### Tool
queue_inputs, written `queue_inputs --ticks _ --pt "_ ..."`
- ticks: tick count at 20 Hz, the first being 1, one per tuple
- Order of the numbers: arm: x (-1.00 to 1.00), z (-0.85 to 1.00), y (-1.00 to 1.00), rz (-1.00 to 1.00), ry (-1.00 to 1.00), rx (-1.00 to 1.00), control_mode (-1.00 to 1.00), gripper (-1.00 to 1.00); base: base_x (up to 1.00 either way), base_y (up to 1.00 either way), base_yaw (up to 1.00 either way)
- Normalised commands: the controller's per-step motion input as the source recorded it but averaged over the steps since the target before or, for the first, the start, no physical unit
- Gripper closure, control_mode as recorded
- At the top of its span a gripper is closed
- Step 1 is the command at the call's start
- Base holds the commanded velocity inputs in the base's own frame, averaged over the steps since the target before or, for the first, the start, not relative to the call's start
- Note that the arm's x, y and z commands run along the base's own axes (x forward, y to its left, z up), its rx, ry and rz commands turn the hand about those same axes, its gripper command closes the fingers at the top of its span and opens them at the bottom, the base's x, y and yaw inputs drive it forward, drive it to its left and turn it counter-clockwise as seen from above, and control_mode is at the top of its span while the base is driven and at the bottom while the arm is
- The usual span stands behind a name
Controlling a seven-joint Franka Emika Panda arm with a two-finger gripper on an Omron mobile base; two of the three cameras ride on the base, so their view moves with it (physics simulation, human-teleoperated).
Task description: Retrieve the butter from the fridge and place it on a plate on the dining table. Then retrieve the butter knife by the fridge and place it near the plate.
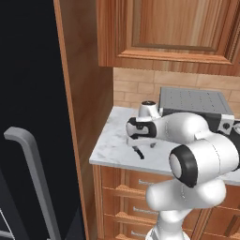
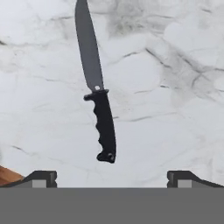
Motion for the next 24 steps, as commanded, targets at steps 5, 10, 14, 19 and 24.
queue_inputs --ticks 5,10,14,19,24 --pt "0.2 -0.09 0.04 0.03 0.01 0.0 -1.0 -1.0 0.0 0.0 0.0" --pt "0.29 -0.19 0.07 0.03 0.0 0.0 -1.0 -1.0 0.0 0.0 0.0" --pt "0.15 -0.36 0.02 0.06 0.01 0.0 -1.0 -1.0 0.0 0.0 0.0" --pt "0.0 -0.42 0.0 0.05 0.04 0.0 -1.0 -1.0 0.0 0.0 0.0" --pt "0.0 -0.34 0.0 0.01 0.05 0.0 -1.0 -1.0 0.0 0.0 0.0"
